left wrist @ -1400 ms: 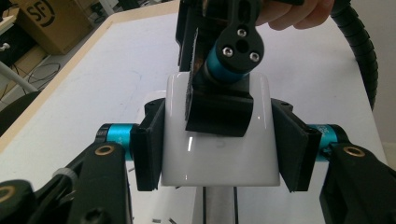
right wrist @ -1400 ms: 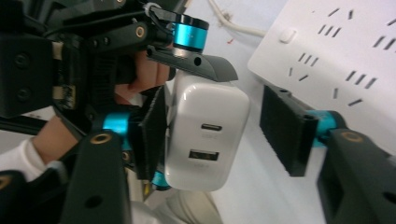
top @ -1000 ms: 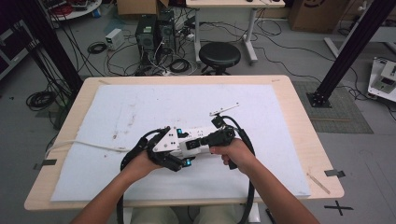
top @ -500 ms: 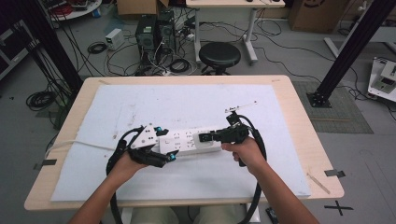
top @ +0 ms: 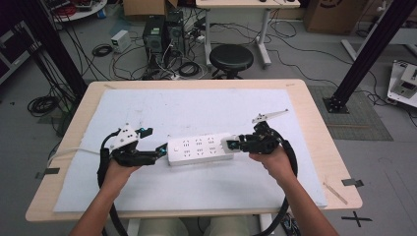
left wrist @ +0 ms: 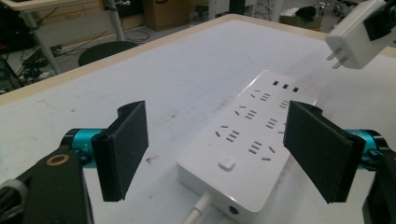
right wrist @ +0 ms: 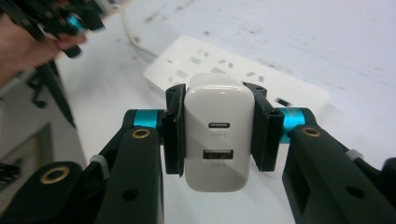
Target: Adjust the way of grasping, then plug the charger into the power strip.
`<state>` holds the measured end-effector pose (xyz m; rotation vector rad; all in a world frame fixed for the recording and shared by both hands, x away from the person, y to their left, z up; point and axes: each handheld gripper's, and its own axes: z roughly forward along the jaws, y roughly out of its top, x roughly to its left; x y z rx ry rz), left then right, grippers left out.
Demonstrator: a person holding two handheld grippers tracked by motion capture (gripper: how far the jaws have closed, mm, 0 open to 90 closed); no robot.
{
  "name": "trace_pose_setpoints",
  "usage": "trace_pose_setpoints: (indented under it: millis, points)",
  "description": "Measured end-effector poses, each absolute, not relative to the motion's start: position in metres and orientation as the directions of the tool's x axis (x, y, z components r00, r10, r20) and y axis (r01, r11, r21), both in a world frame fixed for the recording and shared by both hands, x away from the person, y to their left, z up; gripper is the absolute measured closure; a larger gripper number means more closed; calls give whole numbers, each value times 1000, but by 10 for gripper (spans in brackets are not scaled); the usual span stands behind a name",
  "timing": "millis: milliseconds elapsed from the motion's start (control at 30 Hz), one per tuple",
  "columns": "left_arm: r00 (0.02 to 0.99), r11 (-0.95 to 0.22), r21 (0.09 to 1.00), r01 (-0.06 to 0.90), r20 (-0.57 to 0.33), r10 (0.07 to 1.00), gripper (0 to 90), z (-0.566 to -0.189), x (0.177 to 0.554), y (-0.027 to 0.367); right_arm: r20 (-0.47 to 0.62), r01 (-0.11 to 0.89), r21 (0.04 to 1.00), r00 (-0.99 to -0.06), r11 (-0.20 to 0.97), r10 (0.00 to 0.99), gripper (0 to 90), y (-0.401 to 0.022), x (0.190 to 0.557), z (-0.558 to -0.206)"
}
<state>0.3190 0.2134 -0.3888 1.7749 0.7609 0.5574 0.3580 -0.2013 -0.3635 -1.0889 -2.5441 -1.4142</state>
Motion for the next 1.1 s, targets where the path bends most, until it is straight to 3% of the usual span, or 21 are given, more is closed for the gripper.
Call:
trace_pose_setpoints:
  millis: [200, 700, 1100]
  points:
    - [675, -187, 953, 240, -25, 737, 222, -388, 319, 226, 224, 558, 713, -755, 425, 616, 634, -218, 356, -361]
    - [655, -159, 950, 268, -59, 753, 222, -388, 313, 247, 181, 545, 728, -737, 415, 652, 634, -257, 352, -355]
    - [657, -166, 949, 268, -55, 752, 219, -387, 307, 258, 142, 521, 726, -753, 450, 642, 634, -257, 353, -344]
